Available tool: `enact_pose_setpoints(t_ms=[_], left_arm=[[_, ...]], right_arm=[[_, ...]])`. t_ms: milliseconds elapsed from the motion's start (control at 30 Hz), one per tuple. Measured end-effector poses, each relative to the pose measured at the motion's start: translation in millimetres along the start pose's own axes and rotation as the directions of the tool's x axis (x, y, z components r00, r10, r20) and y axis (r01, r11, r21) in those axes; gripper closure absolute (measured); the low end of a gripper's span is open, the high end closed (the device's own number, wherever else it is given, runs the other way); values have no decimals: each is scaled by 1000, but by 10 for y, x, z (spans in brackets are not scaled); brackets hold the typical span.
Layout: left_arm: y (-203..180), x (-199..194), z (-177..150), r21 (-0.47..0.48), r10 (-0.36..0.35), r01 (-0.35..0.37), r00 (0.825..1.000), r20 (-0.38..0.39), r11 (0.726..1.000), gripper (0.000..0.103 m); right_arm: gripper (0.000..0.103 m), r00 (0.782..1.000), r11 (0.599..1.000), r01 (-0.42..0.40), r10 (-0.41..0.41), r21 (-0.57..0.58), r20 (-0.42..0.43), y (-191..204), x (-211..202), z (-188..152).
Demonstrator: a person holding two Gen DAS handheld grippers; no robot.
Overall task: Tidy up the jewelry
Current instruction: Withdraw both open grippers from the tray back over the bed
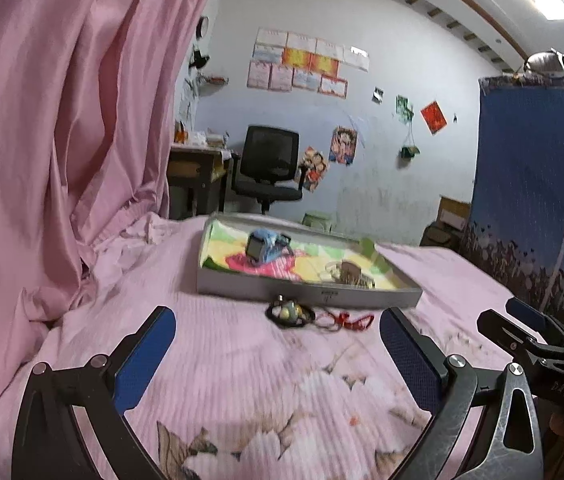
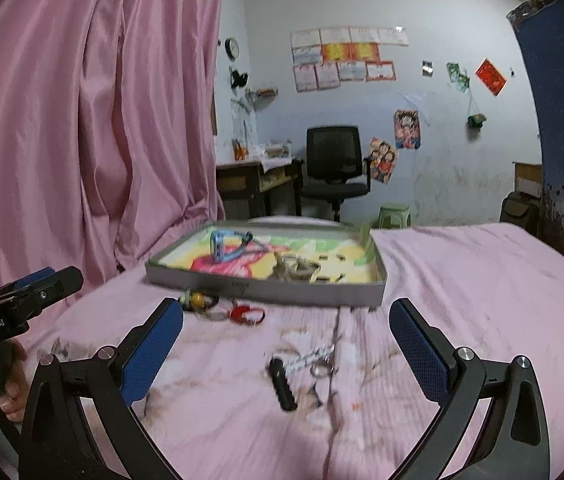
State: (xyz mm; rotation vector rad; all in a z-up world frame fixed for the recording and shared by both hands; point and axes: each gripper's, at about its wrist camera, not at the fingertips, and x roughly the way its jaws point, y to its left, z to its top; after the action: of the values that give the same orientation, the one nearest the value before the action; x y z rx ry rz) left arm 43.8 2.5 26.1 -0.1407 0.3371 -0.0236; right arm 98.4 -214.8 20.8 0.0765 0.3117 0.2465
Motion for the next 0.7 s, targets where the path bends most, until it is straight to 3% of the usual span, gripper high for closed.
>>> enact_pose_setpoints(t_ms=[267,500,567,633,700], left_arm=[[90,205,-143,2,-2,2,990,-140,1000,0],[103,304,-217,12,-1,3,980,-198,1000,0],[123,342,-216,3,-7,8,976,-217,1000,0],[138,395,-203,-4,-9,9,972,-236,1000,0],[155,453,-187,-12,-7,4,967,-253,1000,0]], right_arm=[[1,988,999,-27,33,39,-152,-103,209,-159],[2,960,996,-59,77,73,-269,-137,419,-291],[8,952,994,-73,93,80,-293,-140,476,-317],[23,941,992,-89,112,86,-320,-131,542,-346],[30,928,991,-99,126,93,-350,-125,616,-380]])
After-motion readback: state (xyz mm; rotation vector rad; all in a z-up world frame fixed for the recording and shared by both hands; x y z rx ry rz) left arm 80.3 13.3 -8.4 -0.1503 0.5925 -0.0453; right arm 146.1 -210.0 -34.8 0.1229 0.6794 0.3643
